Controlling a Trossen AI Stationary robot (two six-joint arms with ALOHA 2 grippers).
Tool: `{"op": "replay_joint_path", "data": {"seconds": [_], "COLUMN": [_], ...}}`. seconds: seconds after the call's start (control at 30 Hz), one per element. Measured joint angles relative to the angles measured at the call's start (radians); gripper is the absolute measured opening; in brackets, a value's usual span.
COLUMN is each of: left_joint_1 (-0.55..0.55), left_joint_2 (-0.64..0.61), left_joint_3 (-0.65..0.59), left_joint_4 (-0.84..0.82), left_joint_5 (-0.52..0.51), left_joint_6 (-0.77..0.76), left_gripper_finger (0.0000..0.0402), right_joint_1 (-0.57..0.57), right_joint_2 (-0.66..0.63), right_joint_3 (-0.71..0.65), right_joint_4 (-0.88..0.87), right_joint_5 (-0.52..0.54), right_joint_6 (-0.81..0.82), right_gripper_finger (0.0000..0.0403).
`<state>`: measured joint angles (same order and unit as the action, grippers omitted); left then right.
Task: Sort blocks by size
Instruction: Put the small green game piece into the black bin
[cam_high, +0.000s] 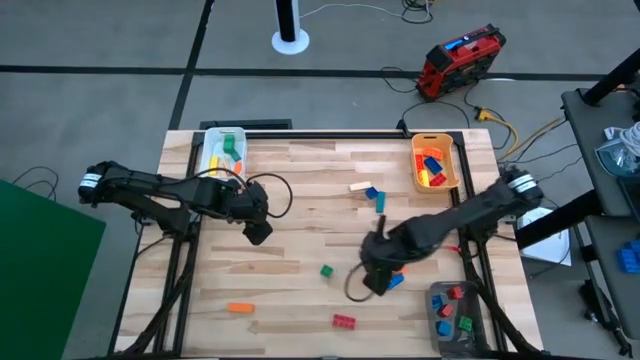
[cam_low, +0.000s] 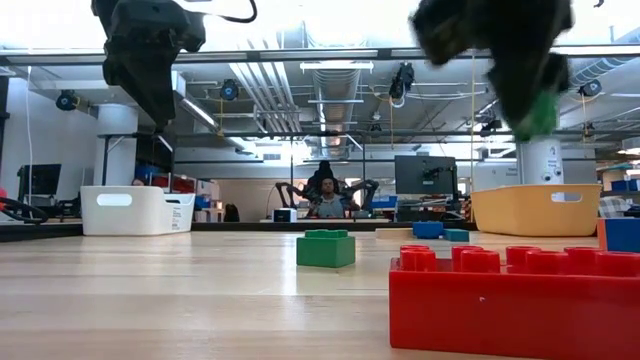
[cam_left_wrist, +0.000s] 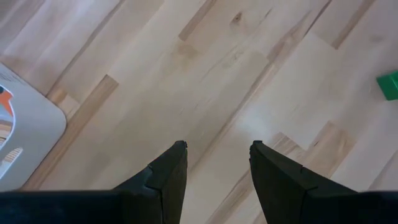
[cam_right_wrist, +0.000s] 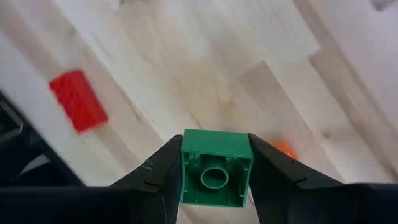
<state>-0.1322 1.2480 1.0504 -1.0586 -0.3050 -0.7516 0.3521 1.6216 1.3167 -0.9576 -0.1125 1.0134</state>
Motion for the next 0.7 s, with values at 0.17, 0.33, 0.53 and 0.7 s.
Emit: {"op": "replay_joint_path", "data": {"seconds": [0.17,0.33,0.53,0.7], "left_joint_1": [0.0,0.0,0.0,0.0], "left_joint_2": [0.0,0.0,0.0,0.0], "left_joint_3": [0.0,0.0,0.0,0.0], "left_joint_4": [0.0,0.0,0.0,0.0], "left_joint_5": [0.0,0.0,0.0,0.0], "left_joint_6": [0.009,0.009,0.009,0.009], "left_gripper_finger": [0.0152,0.0152,0.0152,0.0152], "right_joint_1": [0.093,0.245,0.508,0.712], "right_joint_2": [-0.134,-0.215,-0.246,-0.225], "right_joint_3": [-0.008,-0.016,-0.027,-0.036], "right_joint_4": [-0.108,-0.234,-0.269,-0.266], "right_joint_5": [0.068,0.068,0.07,0.076], "right_joint_6": [-0.066,-0.117,-0.099,-0.054], "right_gripper_finger": [0.0133,0.0132,0.0132,0.0132]}}
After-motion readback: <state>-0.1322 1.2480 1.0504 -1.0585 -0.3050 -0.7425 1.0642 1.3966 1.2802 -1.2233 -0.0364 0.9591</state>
